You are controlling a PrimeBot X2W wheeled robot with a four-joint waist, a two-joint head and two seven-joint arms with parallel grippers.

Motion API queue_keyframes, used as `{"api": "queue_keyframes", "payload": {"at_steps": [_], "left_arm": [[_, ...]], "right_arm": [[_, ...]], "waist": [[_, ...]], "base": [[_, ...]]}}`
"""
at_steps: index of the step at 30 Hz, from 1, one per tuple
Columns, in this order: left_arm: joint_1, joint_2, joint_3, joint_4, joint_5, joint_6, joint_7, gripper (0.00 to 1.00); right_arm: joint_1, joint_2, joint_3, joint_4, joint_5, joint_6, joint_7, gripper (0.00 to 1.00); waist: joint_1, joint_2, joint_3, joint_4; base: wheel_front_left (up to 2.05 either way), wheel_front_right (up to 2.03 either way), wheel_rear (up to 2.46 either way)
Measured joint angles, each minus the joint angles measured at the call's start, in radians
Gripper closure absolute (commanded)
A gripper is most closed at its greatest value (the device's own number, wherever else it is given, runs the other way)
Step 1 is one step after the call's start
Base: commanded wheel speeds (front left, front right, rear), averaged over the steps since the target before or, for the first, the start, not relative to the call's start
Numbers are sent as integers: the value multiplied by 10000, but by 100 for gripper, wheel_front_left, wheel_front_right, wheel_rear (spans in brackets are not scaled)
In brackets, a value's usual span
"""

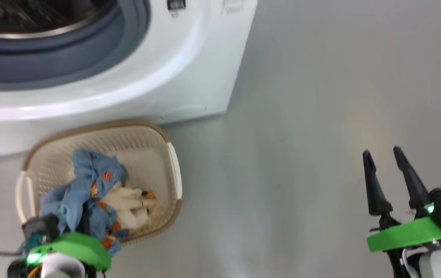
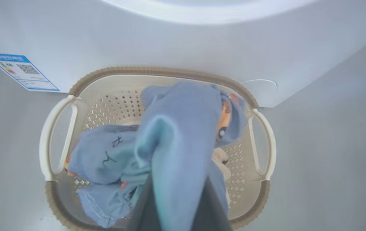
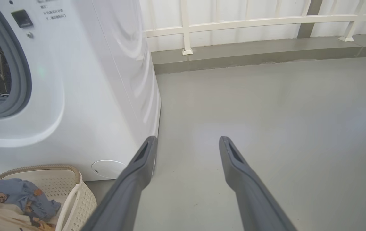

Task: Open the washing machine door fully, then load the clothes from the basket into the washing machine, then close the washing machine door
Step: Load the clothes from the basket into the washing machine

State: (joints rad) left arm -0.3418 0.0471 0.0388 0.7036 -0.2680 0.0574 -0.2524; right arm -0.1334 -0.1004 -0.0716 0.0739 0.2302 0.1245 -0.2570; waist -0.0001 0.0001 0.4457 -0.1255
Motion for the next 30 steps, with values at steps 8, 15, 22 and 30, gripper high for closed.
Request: {"api": "queue_keyframes", "payload": {"at_steps": [8, 15, 22, 30], "left_arm": [[2026, -90, 232, -2161, 88, 176, 0, 100], [3232, -90, -71, -3457, -199, 474, 0, 100], [4155, -84, -282, -4621, -211, 941, 2, 100], [5006, -77, -351, -5618, -173, 1312, 2, 100]], "right_arm": [[861, 132, -2, 82, -31, 0, 0, 0], [1306, 201, -8, 127, -88, 0, 0, 0], [1659, 272, -52, 138, -90, 0, 2, 0], [2156, 284, -132, 128, -196, 0, 2, 0]], "waist": [[0, -1, -1636, 237], [0, -1, -2766, 308], [0, 0, -3567, 296], [0, 0, -4174, 328]], "base": [[0, 0, 0], [0, 0, 0], [0, 0, 0], [0, 0, 0]]}}
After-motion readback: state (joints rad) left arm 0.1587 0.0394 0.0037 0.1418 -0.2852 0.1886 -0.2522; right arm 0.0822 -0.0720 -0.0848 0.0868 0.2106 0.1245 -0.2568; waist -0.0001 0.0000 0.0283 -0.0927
